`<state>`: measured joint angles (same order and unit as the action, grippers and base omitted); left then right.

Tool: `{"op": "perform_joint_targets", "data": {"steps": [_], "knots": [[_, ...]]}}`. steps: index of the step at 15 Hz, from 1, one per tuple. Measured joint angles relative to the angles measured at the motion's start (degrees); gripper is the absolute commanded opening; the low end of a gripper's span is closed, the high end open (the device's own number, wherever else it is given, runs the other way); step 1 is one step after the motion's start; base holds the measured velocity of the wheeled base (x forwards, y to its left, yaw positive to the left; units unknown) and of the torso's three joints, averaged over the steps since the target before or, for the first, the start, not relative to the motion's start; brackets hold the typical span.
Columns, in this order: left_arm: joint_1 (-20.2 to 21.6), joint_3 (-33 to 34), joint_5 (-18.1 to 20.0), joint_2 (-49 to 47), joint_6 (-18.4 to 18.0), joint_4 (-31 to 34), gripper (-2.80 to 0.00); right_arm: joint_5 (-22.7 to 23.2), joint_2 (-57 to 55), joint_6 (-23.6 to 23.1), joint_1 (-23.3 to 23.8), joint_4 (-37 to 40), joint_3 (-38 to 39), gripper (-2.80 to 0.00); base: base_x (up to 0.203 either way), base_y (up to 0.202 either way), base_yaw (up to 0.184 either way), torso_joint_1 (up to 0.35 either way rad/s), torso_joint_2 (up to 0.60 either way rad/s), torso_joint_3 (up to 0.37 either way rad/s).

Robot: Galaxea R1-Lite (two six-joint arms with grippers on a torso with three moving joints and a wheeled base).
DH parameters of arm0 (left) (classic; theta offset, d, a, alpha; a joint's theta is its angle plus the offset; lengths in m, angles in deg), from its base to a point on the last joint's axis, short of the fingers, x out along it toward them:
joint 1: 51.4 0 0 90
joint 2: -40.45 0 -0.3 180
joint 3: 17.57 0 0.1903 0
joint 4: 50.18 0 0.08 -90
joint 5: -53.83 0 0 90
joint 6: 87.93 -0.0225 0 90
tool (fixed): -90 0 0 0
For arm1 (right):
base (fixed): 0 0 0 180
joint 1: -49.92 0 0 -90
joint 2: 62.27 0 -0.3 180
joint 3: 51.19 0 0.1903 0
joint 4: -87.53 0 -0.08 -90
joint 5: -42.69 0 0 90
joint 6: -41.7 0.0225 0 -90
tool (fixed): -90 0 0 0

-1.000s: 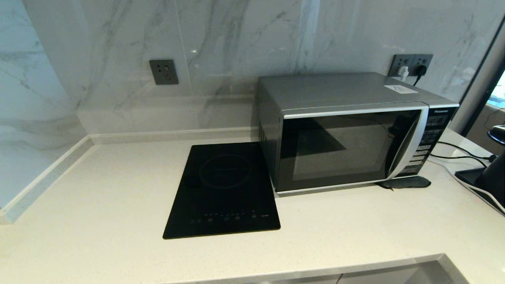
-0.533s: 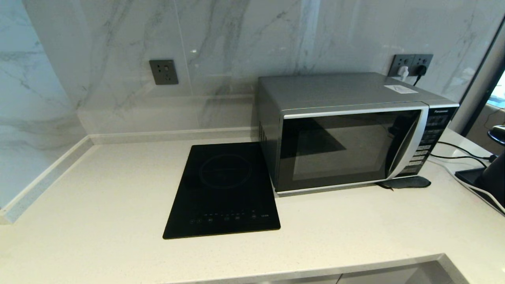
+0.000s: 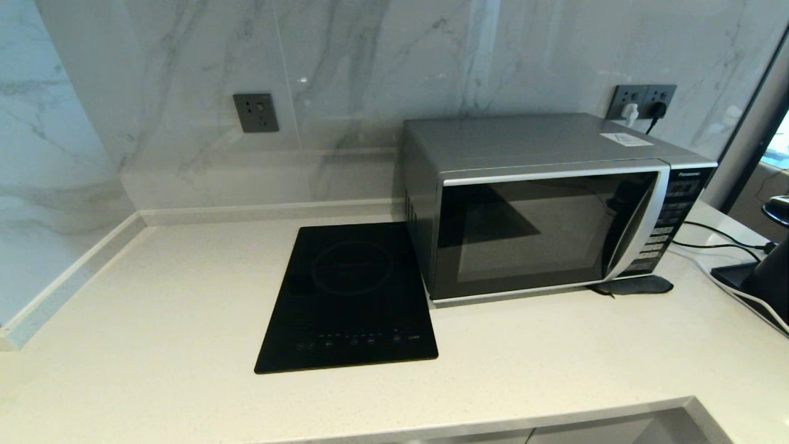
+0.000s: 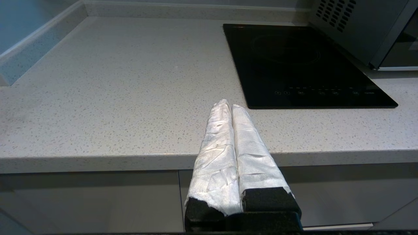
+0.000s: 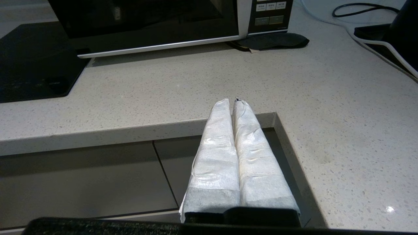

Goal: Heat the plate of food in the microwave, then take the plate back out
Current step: Open the microwave oven

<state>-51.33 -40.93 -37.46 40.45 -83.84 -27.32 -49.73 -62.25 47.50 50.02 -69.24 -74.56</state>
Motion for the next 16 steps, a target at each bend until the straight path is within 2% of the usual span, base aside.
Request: {"op": "perform_joint_targets", "data": {"steps": [16], "knots": [[0.0, 0.0, -0.01, 0.0, -0.01, 0.0, -2.8, -0.03, -0.02, -0.02, 0.0, -0.02, 0.0, -2.8, 0.0, 0.0, 0.0, 0.0, 0.0, 0.0]]}}
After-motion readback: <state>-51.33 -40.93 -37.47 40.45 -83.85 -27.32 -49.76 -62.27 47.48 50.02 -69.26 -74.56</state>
